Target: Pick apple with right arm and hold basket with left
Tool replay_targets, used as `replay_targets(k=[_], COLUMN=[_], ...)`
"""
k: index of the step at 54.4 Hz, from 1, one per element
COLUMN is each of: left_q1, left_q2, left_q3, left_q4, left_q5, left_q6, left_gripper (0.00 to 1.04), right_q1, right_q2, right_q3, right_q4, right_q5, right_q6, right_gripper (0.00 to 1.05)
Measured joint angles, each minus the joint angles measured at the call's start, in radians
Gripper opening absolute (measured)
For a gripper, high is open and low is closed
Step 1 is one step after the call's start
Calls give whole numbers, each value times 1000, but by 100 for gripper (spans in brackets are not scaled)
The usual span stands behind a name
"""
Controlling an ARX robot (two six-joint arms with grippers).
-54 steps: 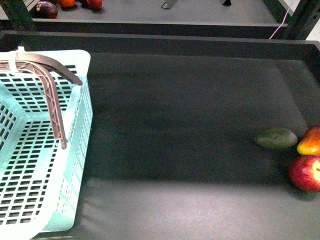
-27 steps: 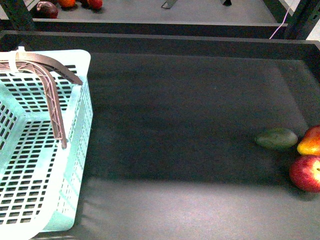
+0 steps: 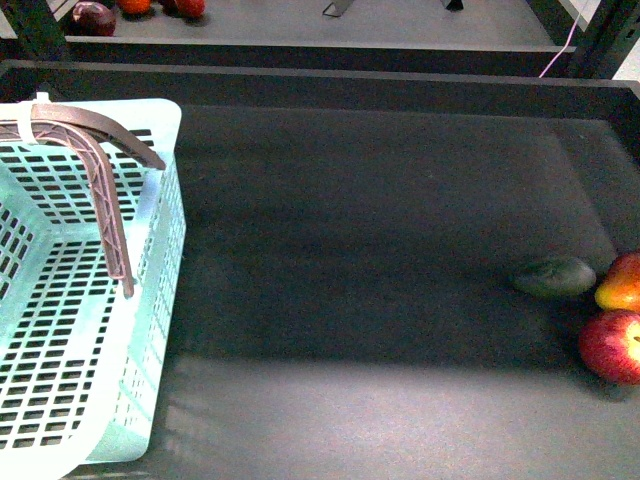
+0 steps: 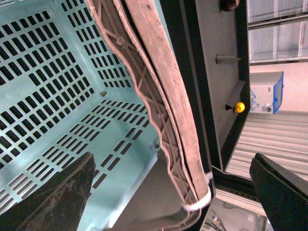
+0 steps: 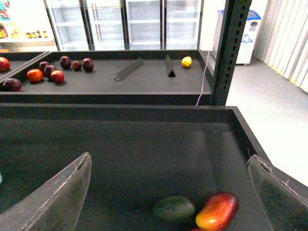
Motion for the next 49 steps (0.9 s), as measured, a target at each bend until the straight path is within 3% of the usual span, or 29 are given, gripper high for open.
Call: replay_targets(k=[25, 37, 43, 49], left_q1=[-41, -32, -32, -32], left_q2=[285, 327, 338, 321], left_q3=[200, 231, 252, 252], left_q4=[-4, -18, -25, -43], left_q5=[-118, -126, -124, -109], left_q6=[-51, -52, -66, -116], left_gripper=[97, 55, 29, 18], right_q1=[0, 0, 0, 0], right_q2=[0, 0, 0, 0], right_q3=[0, 0, 0, 0], right_q4=[0, 0, 0, 0], right_q5=[0, 0, 0, 0], right_q6=[0, 0, 0, 0], right_gripper=[96, 96, 96, 96])
